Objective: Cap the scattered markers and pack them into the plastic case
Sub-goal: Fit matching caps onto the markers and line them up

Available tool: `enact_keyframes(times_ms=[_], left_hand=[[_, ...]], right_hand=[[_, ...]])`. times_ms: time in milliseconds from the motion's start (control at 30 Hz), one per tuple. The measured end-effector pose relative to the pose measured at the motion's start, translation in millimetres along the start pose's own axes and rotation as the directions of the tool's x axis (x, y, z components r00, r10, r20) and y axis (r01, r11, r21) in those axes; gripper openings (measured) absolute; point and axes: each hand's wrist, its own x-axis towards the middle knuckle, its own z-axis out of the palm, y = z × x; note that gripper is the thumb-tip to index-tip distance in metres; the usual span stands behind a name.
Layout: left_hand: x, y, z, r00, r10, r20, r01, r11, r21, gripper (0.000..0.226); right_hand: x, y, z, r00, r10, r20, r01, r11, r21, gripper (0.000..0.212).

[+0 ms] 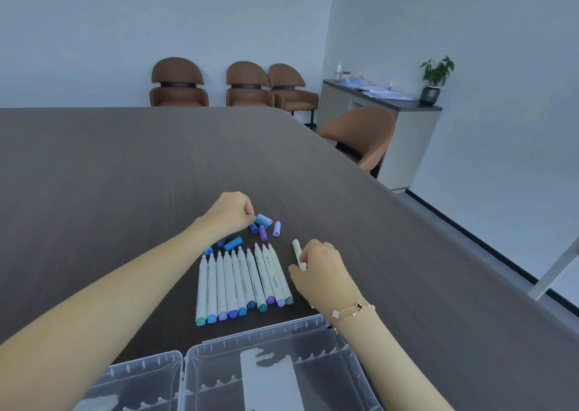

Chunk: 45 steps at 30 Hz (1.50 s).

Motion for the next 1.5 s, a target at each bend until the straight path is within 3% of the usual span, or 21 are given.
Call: enact_keyframes(times_ms=[167,233,300,533,700,900,1033,1133,1233,1300,1500], left_hand=[[3,-3,-17,0.985,-0.164,-0.045,0.17,0.97,0.176,0.022],[-1,-2,-34,0.978,-0.202,0.042,0.181,0.938,0.297,0.018],[-10,-1,-48,0.955,-0.263,0.135,0.189,0.894,0.406,0.03],[-25,-18,-54,0.918,-0.346,0.196,0.225,0.859,0.461,0.033],[-30,-32,-58,0.859,-0.403,0.317,0.274,0.883,0.38,0.028],[-33,-34,-45,0.867,-0.379,0.322,0.311,0.918,0.245,0.03],[-33,-30,-41,0.844,-0.413,0.341,0.338,0.905,0.258,0.027],[-33,-27,-48,0.889,-0.353,0.292,0.301,0.931,0.209,0.024],[-28,-19,-51,0.938,-0.215,0.273,0.226,0.974,-0.008,0.018],[-24,-11,-46,0.947,-0.177,0.267,0.218,0.967,-0.133,0.018],[-18,10,-24,0.938,-0.166,0.305,0.242,0.942,-0.232,0.018]], right_hand=[[1,-5,7,0.992,-0.028,0.121,0.029,1.0,-0.004,0.021],[2,-3,7,0.992,-0.029,0.119,0.033,0.999,-0.027,0.021],[3,-3,10,0.991,-0.031,0.127,0.039,0.997,-0.064,0.023],[0,-3,9,0.988,0.02,0.155,-0.002,0.994,-0.112,0.022],[-1,-5,9,0.984,0.026,0.174,-0.013,0.997,-0.08,0.014],[-1,-3,8,0.981,0.021,0.194,-0.018,1.0,-0.021,0.024],[-3,-4,1,0.979,0.026,0.2,-0.028,1.0,0.002,0.015],[-6,-5,-8,0.965,0.027,0.262,-0.027,1.0,-0.003,0.031],[-8,-7,-16,0.95,-0.013,0.312,0.002,0.999,0.035,0.03],[-10,-9,-20,0.947,-0.052,0.318,0.026,0.996,0.085,0.024],[-11,-13,-20,0.942,-0.105,0.318,0.05,0.983,0.178,0.03]])
